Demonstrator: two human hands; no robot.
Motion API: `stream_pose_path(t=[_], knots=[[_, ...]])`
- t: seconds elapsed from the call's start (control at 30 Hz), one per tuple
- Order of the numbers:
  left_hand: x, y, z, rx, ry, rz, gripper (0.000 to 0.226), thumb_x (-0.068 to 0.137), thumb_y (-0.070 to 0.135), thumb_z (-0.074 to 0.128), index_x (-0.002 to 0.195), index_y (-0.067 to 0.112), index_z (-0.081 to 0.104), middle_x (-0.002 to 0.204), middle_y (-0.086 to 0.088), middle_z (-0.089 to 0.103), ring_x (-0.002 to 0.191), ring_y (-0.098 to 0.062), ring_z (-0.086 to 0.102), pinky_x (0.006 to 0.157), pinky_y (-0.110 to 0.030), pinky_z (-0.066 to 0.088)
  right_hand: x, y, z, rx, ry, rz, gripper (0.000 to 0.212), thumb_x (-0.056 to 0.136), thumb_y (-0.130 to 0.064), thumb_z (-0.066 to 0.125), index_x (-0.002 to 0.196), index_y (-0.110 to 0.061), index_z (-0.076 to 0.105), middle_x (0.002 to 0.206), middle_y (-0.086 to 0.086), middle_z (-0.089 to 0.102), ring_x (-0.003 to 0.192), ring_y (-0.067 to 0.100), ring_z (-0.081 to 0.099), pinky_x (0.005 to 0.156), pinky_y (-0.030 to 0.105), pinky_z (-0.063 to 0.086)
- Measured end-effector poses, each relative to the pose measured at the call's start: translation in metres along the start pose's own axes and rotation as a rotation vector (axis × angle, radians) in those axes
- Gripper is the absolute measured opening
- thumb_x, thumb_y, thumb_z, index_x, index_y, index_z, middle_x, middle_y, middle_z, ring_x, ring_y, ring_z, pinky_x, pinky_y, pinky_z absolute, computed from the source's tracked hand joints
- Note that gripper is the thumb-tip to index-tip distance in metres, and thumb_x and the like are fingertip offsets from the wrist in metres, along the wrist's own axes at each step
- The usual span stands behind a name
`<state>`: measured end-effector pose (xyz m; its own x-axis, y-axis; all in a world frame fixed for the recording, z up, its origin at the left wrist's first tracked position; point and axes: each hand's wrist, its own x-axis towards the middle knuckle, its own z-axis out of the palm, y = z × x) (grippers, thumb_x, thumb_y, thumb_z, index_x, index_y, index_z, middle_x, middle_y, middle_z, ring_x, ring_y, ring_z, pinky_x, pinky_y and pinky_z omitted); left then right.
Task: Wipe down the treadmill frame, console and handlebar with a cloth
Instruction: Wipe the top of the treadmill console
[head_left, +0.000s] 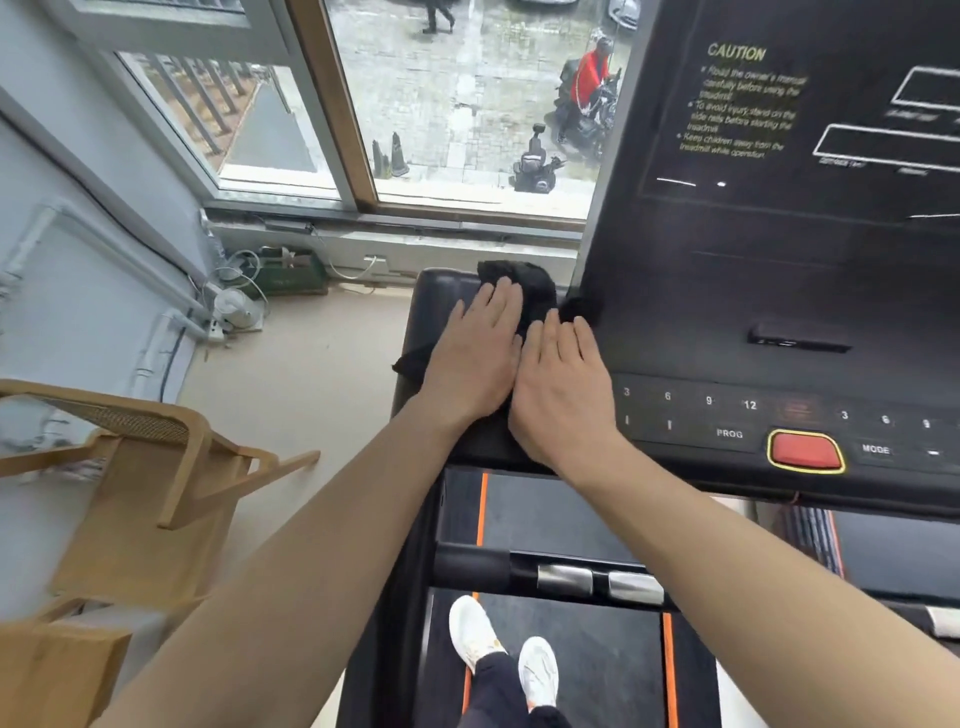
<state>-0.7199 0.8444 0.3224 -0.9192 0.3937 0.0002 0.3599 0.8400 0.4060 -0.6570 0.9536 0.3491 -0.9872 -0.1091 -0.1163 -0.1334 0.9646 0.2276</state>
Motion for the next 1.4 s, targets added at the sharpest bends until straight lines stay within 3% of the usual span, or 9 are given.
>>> stream_pose_path(t=[0.1, 0.2, 0.33, 0.43, 0.53, 0.8, 1.0, 1.27, 1.4], knots=[[0.018, -0.012, 0.004, 0.229, -0.076, 0.109, 0.056, 0.108, 0.036, 0.019, 0.16, 0.015, 0.015, 0.168, -0.002, 0.01, 0.154, -0.019, 0.008, 0.123, -0.041, 0.006, 0.023, 0.006, 0.003, -0.033, 0.013, -0.011, 0.067, 0.094, -0.018, 0.006, 0.148, 0.016, 0.027, 0.153, 0.037, 0.029, 0.147, 0.044, 0.026, 0.124, 0.051, 0.002], [0.05, -0.016, -0.003, 0.265, -0.119, 0.102, 0.05, 0.106, 0.036, 0.022, 0.152, 0.019, 0.034, 0.158, -0.003, 0.037, 0.145, -0.022, 0.031, 0.12, -0.046, 0.016, 0.048, 0.019, -0.012, -0.134, -0.058, -0.064, 0.067, 0.097, -0.025, 0.012, 0.153, 0.011, 0.014, 0.159, 0.031, 0.022, 0.151, 0.039, 0.016, 0.122, 0.049, -0.011], [0.064, -0.019, -0.009, 0.317, -0.117, 0.113, 0.04, 0.104, 0.036, 0.025, 0.131, 0.02, 0.05, 0.133, -0.002, 0.06, 0.124, -0.025, 0.052, 0.113, -0.047, 0.023, 0.066, 0.033, -0.017, -0.122, 0.029, -0.14, 0.065, 0.097, -0.034, 0.015, 0.136, 0.005, 0.05, 0.121, 0.016, 0.061, 0.123, 0.032, 0.05, 0.124, 0.046, 0.0], [0.034, -0.017, -0.007, 0.315, -0.116, 0.123, 0.052, 0.106, 0.035, 0.026, 0.153, 0.015, 0.031, 0.16, -0.007, 0.033, 0.147, -0.024, 0.029, 0.12, -0.048, 0.018, 0.04, 0.03, -0.007, -0.04, -0.017, -0.129, 0.07, 0.099, -0.039, 0.023, 0.15, 0.009, 0.031, 0.151, 0.028, 0.04, 0.144, 0.035, 0.034, 0.125, 0.044, 0.002], [-0.022, -0.013, -0.007, 0.282, -0.142, 0.098, 0.061, 0.105, 0.039, 0.027, 0.159, 0.014, 0.016, 0.168, -0.004, 0.01, 0.154, -0.021, 0.01, 0.123, -0.044, 0.01, -0.008, 0.019, 0.001, 0.059, -0.004, -0.133, 0.074, 0.095, -0.04, 0.028, 0.146, 0.012, 0.036, 0.152, 0.036, 0.034, 0.141, 0.042, 0.038, 0.123, 0.047, 0.016], [-0.146, 0.001, 0.008, 0.231, -0.081, -0.033, 0.063, 0.102, 0.042, 0.024, 0.155, 0.008, 0.033, 0.163, -0.01, 0.025, 0.15, -0.024, 0.025, 0.12, -0.043, 0.022, -0.109, -0.037, 0.014, 0.25, 0.001, -0.038, 0.071, 0.093, -0.034, 0.045, 0.143, 0.015, 0.039, 0.149, 0.04, 0.034, 0.139, 0.045, 0.04, 0.119, 0.049, 0.028], [-0.154, -0.004, 0.007, 0.169, -0.022, -0.031, 0.056, 0.104, 0.036, 0.024, 0.148, 0.011, 0.046, 0.157, -0.005, 0.04, 0.146, -0.021, 0.034, 0.118, -0.042, 0.027, -0.116, -0.033, 0.02, 0.257, 0.032, -0.191, 0.072, 0.095, -0.038, 0.037, 0.149, 0.01, 0.033, 0.156, 0.034, 0.026, 0.145, 0.043, 0.032, 0.123, 0.048, 0.018], [-0.061, 0.011, 0.006, 0.299, -0.131, -0.047, 0.064, 0.106, 0.043, 0.015, 0.16, 0.01, 0.006, 0.168, -0.007, 0.001, 0.154, -0.019, 0.0, 0.124, -0.042, 0.004, -0.035, 0.01, 0.01, 0.031, -0.058, -0.092, 0.088, 0.089, -0.048, -0.002, 0.154, 0.009, 0.015, 0.161, 0.031, 0.011, 0.153, 0.037, 0.011, 0.124, 0.048, -0.003], [-0.076, 0.017, 0.009, 0.298, -0.134, -0.008, 0.063, 0.106, 0.042, 0.015, 0.16, 0.009, 0.009, 0.168, -0.008, 0.003, 0.154, -0.021, 0.002, 0.124, -0.043, 0.008, -0.065, 0.004, 0.02, 0.108, 0.0, -0.111, 0.081, 0.097, -0.046, 0.012, 0.151, 0.013, 0.021, 0.159, 0.034, 0.017, 0.151, 0.04, 0.018, 0.125, 0.048, 0.005]])
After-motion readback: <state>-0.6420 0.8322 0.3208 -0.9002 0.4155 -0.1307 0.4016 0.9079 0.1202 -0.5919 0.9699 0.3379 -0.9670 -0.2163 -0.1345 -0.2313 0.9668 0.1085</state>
